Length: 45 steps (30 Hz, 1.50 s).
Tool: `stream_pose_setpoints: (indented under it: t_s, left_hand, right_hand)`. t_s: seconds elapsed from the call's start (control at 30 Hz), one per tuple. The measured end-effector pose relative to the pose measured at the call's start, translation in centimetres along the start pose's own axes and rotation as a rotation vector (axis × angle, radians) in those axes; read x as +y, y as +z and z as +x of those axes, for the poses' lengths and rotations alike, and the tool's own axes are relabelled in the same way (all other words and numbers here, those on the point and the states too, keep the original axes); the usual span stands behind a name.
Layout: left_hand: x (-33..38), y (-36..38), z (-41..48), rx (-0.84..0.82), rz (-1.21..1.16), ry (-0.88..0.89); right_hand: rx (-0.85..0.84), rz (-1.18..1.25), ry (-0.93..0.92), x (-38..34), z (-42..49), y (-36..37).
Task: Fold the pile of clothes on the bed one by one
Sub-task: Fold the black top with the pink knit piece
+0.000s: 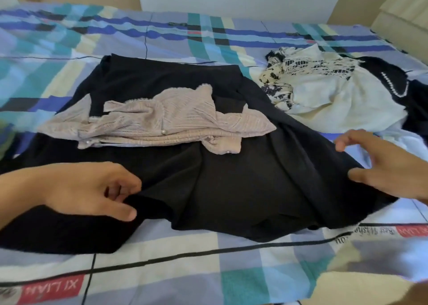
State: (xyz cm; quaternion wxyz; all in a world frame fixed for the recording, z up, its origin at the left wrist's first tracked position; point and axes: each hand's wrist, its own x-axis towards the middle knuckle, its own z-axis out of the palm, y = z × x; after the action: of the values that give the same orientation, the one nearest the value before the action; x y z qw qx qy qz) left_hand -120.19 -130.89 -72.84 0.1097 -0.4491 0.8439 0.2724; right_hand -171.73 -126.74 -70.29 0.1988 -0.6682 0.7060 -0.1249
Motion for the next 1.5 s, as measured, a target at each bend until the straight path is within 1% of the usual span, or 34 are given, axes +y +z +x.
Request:
stream_pose_setpoints:
  t_s: [0.07, 0.1, 0.13, 0.17, 0.2, 0.23, 0.27, 0.33, 0.37, 0.4, 0.43, 0.47, 0.5, 0.53, 0.57, 0.67, 0.7, 0.8, 0.9, 0.97, 1.07, 1.17, 1.23, 1.3, 1.37, 1.4, 1.43, 1.5]
  left_hand:
    - [0.2, -0.9, 1.0, 0.146, -0.113, -0.004]
    - [0.2, -1.5, 1.5, 0.295, -0.089, 0.033]
    - [0.4, -2.0, 2.0, 0.442, -0.019, 0.057]
    - [0.5, -2.4, 2.3, 0.486, 0.036, 0.052]
    - [-0.5, -2.5, 2.7, 0.489, 0.061, 0.047]
    - [-0.7, -2.5, 3.0, 0.446, -0.014, 0.030]
    - [-0.8, -2.7, 3.0, 0.388, -0.168, 0.018]
    - [-2.0, -3.3, 2.9, 0.329, -0.367, 0.072]
    - [-2.7, -3.6, 3.0, 0.357, -0.367, 0.074]
    - [-3.6, -3.8, 3.2, 0.416, -0.308, 0.038]
    - [-4.4, -3.7, 3.6, 0.445, -0.137, -0.027]
    - [-5.2, -3.3, 4.3, 0.444, 0.076, -0.071]
    - [-5.9, -2.8, 5.1, 0.414, 0.220, -0.114]
    - [-6.6, -2.3, 6.1, 0.377, 0.290, -0.170]
    - [-6.9, -1.9, 7.0, 0.382, 0.318, -0.215]
    - [-7.2, -2.2, 9.3, 0.542, 0.334, -0.292]
    - [-7.4, -2.3, 10.0, 0.572, 0.344, -0.313]
    - [-8.2, -3.0, 10.8, 0.629, 0.407, -0.328]
    - [-8.0, -4.4, 9.8, 0.672, 0.421, -0.306]
    - [-6.9, -5.3, 8.0, 0.646, 0.408, -0.272]
    - [-5.2, -5.6, 4.6, 0.584, 0.429, -0.193]
    - [-2.9, -4.9, 1.7, 0.514, 0.502, -0.085]
    - [-1.4, -4.0, 0.4, 0.455, 0.544, -0.052]
    - [-0.4, -2.3, -0.5, 0.394, 0.578, -0.012]
    - [0.2, 0.0, -1.1, 0.367, 0.623, 0.024]
    - [0.3, 1.1, -1.3, 0.365, 0.632, 0.012]
    - [0.5, 2.0, -1.3, 0.328, 0.628, -0.028]
    - [0.7, 3.1, -1.4, 0.233, 0.601, -0.125]
  right_hand:
    - [0.154, 0.093, -0.176, -4.6, 1.3, 1.5]
    - [0.187, 0.121, -0.246, -6.8, 2.0, 2.6]
    - [0.184, 0.123, -0.309, -8.9, 2.8, 3.8]
    - [0.151, 0.092, -0.351, -10.6, 3.7, 5.1]
    - [0.105, 0.033, -0.370, -12.1, 4.7, 6.4]
    - [0.063, -0.054, -0.377, -12.9, 5.7, 7.6]
    - [0.024, -0.142, -0.390, -13.6, 6.8, 8.9]
    - [-0.028, -0.266, -0.399, -14.3, 8.8, 11.4]
    - [-0.028, -0.288, -0.397, -14.4, 9.7, 12.3]
    - [-0.004, -0.285, -0.396, -14.6, 10.4, 13.0]
    - [0.042, -0.270, -0.398, -14.8, 11.2, 13.5]
    - [0.093, -0.263, -0.402, -14.9, 11.8, 13.6]
    - [0.142, -0.272, -0.412, -15.0, 12.4, 13.8]
    - [0.176, -0.293, -0.424, -15.3, 13.0, 14.0]
    - [0.195, -0.311, -0.436, -15.5, 13.5, 14.2]
    - [0.167, -0.344, -0.427, -16.4, 15.0, 15.3]
    - [0.165, -0.366, -0.425, -16.5, 15.3, 15.7]
    - [0.252, -0.476, -0.437, -17.2, 15.5, 15.8]
    - [0.292, -0.526, -0.466, -18.4, 14.0, 14.1]
    - [0.317, -0.558, -0.482, -18.9, 12.3, 12.5]
    - [0.357, -0.575, -0.553, -18.8, 9.6, 10.6]
    - [0.383, -0.626, -0.612, -18.4, 6.4, 9.6]
    - [0.376, -0.656, -0.635, -17.8, 4.1, 9.3]
    - [0.324, -0.679, -0.644, -17.0, 1.9, 9.4]
    - [0.227, -0.690, -0.631, -16.2, 0.1, 10.3]
    - [0.176, -0.699, -0.632, -15.5, -0.6, 11.1]
    - [0.102, -0.714, -0.605, -14.9, -1.3, 11.9]
    - [0.021, -0.713, -0.570, -13.5, -2.0, 12.8]
